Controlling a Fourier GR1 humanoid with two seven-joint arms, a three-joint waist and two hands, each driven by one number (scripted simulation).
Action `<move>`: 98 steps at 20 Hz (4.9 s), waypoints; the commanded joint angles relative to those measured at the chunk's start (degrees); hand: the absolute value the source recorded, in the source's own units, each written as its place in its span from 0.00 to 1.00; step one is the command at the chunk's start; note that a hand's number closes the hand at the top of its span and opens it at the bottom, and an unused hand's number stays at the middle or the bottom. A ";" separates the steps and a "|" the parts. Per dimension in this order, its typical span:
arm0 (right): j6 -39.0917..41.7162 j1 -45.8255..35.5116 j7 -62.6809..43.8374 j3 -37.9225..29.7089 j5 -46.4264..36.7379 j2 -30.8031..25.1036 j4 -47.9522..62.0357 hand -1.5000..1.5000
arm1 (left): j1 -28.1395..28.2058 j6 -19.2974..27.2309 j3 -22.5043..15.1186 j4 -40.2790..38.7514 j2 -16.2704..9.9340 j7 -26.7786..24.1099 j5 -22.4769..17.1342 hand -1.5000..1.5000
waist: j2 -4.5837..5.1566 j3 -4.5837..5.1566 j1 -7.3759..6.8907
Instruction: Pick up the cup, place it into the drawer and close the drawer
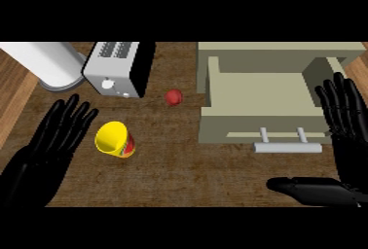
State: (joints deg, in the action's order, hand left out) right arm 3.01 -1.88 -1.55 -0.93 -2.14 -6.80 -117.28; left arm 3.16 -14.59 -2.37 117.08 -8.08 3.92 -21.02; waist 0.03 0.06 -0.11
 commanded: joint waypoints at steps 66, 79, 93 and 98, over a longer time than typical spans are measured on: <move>7.12 -1.92 3.43 -4.08 1.72 -1.03 5.13 0.00 | -31.10 -9.98 16.32 -106.62 -5.16 -64.82 23.96 0.00 | 0.56 0.14 1.64; 7.22 -3.03 2.41 -3.08 2.29 -0.03 6.58 0.00 | -35.37 -18.80 15.68 -104.24 -2.81 -61.87 22.44 1.00 | 0.80 0.20 2.02; 6.79 -3.32 2.28 -5.30 2.50 -0.89 7.44 0.00 | -29.93 -18.18 18.85 -98.30 -1.78 -67.68 16.87 1.00 | 0.37 0.10 0.72; 6.99 -3.71 1.83 -5.56 3.33 -0.98 6.32 0.00 | -29.34 -10.71 24.20 -97.42 -2.83 -70.34 12.70 1.00 | 0.38 0.13 1.15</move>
State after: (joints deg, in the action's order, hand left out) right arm 10.12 -6.04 0.90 -6.69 0.58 -8.31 -109.71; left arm -27.72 -23.72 19.55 18.83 -11.03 -56.38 -6.51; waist 0.53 0.20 0.92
